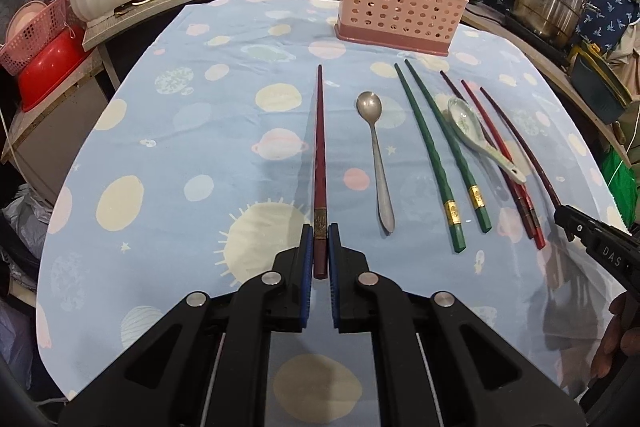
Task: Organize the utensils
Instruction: 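Grasp a red chopstick with the right tool while the left tool lifts the maroon chopstick, then carry both chopsticks up to the pink basket and lower them in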
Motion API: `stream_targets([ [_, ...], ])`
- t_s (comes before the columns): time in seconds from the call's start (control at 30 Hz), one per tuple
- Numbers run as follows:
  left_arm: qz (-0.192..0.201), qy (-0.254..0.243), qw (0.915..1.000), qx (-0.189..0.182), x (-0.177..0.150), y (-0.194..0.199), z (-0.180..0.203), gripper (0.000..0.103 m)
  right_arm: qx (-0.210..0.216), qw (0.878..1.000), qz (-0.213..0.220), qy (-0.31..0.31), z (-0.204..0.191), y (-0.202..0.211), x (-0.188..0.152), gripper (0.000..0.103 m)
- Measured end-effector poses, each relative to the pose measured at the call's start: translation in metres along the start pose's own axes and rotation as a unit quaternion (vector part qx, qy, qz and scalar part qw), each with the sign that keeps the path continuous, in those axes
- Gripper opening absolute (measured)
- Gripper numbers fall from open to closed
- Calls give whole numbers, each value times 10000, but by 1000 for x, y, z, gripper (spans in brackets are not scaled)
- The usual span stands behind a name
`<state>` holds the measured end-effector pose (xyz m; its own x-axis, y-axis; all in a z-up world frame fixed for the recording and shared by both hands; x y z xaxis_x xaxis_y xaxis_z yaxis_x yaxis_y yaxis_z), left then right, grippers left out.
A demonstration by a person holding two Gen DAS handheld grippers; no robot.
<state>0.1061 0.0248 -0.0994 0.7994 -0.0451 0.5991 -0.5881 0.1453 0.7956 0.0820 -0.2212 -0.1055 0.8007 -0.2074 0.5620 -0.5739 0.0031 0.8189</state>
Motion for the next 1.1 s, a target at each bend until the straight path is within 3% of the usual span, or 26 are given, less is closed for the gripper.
stream_targets([
  [0.3,228,126,9997,-30,25,31,-7,7,91,9996,263,-11,-5,33,22,7],
  [1.1,803,50,9966,-166,128,81,9,7,320,9896,1388,220,-29,106,134,7],
])
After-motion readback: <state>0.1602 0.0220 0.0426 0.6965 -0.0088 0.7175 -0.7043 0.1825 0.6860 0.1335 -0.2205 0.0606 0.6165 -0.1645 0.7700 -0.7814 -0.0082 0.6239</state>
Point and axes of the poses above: each gripper's, at about its wrist camera, not at the fingertips, and y roughly against the way its jaws point, z to its right, x to its top, the point moved 10 cm from there along -y, roughly the way its jaws point
